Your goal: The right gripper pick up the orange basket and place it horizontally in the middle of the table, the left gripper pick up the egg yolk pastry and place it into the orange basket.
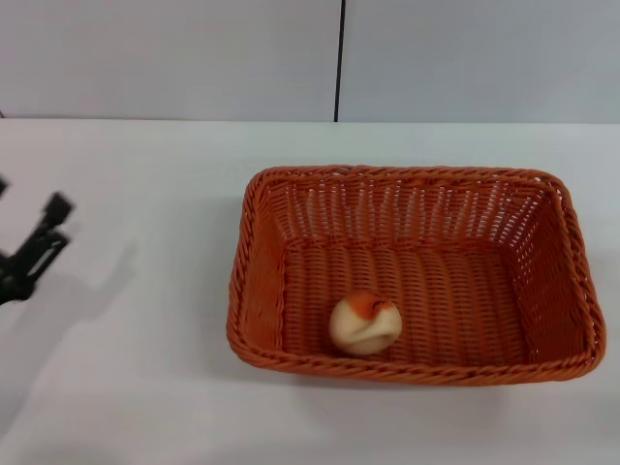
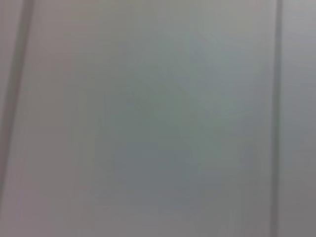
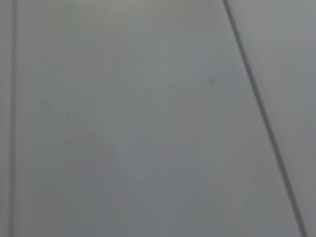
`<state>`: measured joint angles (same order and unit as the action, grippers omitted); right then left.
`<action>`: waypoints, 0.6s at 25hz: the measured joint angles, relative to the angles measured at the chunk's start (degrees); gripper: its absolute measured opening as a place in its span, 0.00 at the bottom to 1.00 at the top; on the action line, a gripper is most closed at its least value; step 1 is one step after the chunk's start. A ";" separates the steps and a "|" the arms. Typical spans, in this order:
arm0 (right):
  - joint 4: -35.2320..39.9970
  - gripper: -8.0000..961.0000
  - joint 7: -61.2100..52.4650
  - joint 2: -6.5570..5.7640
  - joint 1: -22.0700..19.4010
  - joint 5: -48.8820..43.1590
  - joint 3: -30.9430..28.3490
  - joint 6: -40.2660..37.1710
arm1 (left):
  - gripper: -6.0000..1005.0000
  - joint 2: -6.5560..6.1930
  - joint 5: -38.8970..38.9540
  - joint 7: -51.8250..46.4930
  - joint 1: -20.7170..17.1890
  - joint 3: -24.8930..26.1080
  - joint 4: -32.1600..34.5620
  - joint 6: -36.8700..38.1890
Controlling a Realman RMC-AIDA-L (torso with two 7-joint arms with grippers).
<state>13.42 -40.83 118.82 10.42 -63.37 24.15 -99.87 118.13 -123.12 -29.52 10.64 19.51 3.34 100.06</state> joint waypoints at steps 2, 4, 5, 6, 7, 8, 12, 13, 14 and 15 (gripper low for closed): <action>-2.36 0.73 3.33 -0.01 0.10 0.01 -1.45 0.49 | 0.81 0.06 -0.01 1.00 -1.25 1.67 -0.22 0.15; -4.92 0.78 6.78 0.06 0.35 0.01 -3.04 1.31 | 0.85 0.31 -0.01 2.66 -4.37 6.50 -0.45 0.23; -4.92 0.81 6.78 0.06 0.35 0.01 -3.04 1.31 | 0.85 0.31 -0.01 2.66 -4.37 6.50 -0.45 0.23; -6.50 0.84 8.54 0.14 0.52 0.02 -4.48 1.30 | 0.85 0.31 -0.01 2.66 -4.37 6.50 -0.45 0.23; -7.09 0.84 9.28 0.14 0.61 0.02 -4.95 1.22 | 0.85 0.34 -0.01 4.15 -6.09 8.54 -1.33 0.30; -7.09 0.85 9.28 0.14 0.61 0.02 -4.95 1.22 | 0.85 0.34 -0.01 4.15 -6.09 8.54 -1.33 0.30; -8.29 0.86 10.55 0.16 1.15 0.01 -5.39 1.07 | 0.85 0.32 -0.01 5.95 -7.11 9.57 -2.46 0.39; -8.58 0.86 10.58 0.15 1.38 0.01 -5.40 1.07 | 0.85 0.36 0.02 7.12 -7.84 10.46 -3.05 0.39; -8.91 0.86 10.59 0.15 1.75 0.01 -5.42 1.05 | 0.85 0.40 0.04 7.44 -8.15 10.68 -3.35 0.34; -8.91 0.86 10.59 0.15 1.75 0.01 -5.42 1.05 | 0.85 0.40 0.04 7.44 -8.15 10.68 -3.35 0.34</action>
